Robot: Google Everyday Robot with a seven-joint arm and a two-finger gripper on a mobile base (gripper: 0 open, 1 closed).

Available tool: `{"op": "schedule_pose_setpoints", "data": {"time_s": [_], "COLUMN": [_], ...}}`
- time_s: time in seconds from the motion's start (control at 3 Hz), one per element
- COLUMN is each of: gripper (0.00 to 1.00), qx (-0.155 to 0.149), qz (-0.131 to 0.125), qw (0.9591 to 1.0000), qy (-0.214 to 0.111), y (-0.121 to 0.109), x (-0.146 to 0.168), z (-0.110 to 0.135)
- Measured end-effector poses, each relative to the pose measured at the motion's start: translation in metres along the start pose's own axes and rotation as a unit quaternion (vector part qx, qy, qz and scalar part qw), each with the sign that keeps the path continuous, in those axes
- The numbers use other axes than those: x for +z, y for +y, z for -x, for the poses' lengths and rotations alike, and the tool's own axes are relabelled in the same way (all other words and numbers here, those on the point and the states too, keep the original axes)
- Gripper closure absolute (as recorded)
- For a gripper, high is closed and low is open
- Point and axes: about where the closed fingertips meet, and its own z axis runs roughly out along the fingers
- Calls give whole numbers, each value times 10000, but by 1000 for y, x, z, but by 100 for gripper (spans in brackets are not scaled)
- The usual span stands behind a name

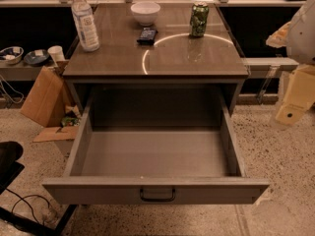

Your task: Place rxbar blueberry into top drawer

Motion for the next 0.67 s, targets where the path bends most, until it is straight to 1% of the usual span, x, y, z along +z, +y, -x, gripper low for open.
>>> {"op": "schedule_pose_setpoints", "data": {"time_s": [0.33, 0.67], "gripper": [0, 0], "qx": [0, -113], "qz": [0, -143], "qw": [10000, 9997], "qy": [0, -131], "y": [0, -8], "x": [0, -14], "z": [0, 9]}}
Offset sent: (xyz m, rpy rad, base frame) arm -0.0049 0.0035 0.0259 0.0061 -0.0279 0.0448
